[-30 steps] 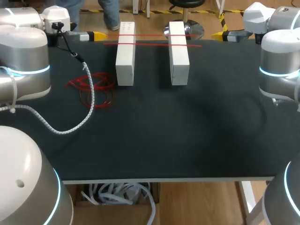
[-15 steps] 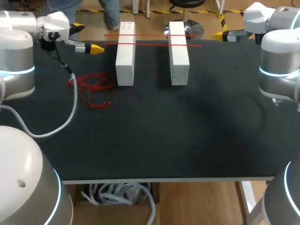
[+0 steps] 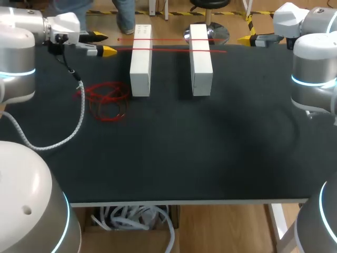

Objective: Grab the tape and strap the tape.

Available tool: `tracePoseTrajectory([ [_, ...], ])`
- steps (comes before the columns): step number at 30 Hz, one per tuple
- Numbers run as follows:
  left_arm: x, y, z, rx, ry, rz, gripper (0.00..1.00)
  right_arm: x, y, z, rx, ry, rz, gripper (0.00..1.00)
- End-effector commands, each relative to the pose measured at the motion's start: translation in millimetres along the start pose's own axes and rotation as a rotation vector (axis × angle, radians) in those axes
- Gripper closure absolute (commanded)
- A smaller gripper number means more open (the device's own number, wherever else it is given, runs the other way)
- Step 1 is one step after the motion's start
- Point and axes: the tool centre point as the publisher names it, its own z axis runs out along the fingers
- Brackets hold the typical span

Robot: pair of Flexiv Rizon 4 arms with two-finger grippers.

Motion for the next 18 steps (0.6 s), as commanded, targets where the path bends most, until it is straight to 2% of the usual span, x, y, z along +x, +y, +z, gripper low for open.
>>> tracePoseTrajectory([
  [1, -8.7, 1.9, 9, -0.003, 0.035, 0.007, 0.24, -1, 0, 0, 0.002, 0.001, 0.000, 0.00],
  [3, -9.5, 1.8, 12, -0.005, 0.038, 0.011, 0.38, -1, 0, 0, 0.002, 0.001, 0.000, 0.00],
  [6, -12.2, 2.9, 15, -0.005, 0.044, 0.012, 0.34, -1, 0, 0, 0.002, 0.001, 0.000, 0.00],
  [8, -13.6, 4.1, 18, -0.007, 0.049, 0.015, 0.40, -1, 0, 0, 0.002, 0.001, 0.000, 0.00],
  [9, -14.3, 4.6, 19, -0.008, 0.055, 0.014, 0.39, -1, 0, 0, 0.002, 0.001, 0.000, 0.00],
  [10, -14.6, 5.0, 20, -0.007, 0.061, 0.018, 0.57, -1, 0, 0, 0.002, 0.001, 0.000, 0.00],
  [11, -15.0, 5.4, 21, -0.008, 0.063, 0.019, 0.60, -1, 0, 0, 0.002, 0.001, 0.000, 0.00],
  [13, -16.1, 6.2, 23, -0.008, 0.073, 0.022, 0.57, -1, 0, 0, 0.002, 0.001, 0.000, 0.00],
  [15, -17.1, 7.0, 25, -0.008, 0.075, 0.021, 0.72, -1, 0, 0, 0.002, 0.001, 0.000, 0.00],
  [16, -17.6, 7.5, 26, -0.008, 0.080, 0.023, 0.69, -1, 0, 0, 0.002, 0.001, 0.000, 0.00],
  [18, -19.2, 8.7, 28, -0.009, 0.084, 0.022, 0.57, -1, 0, 0, 0.002, 0.001, 0.000, 0.00],
])
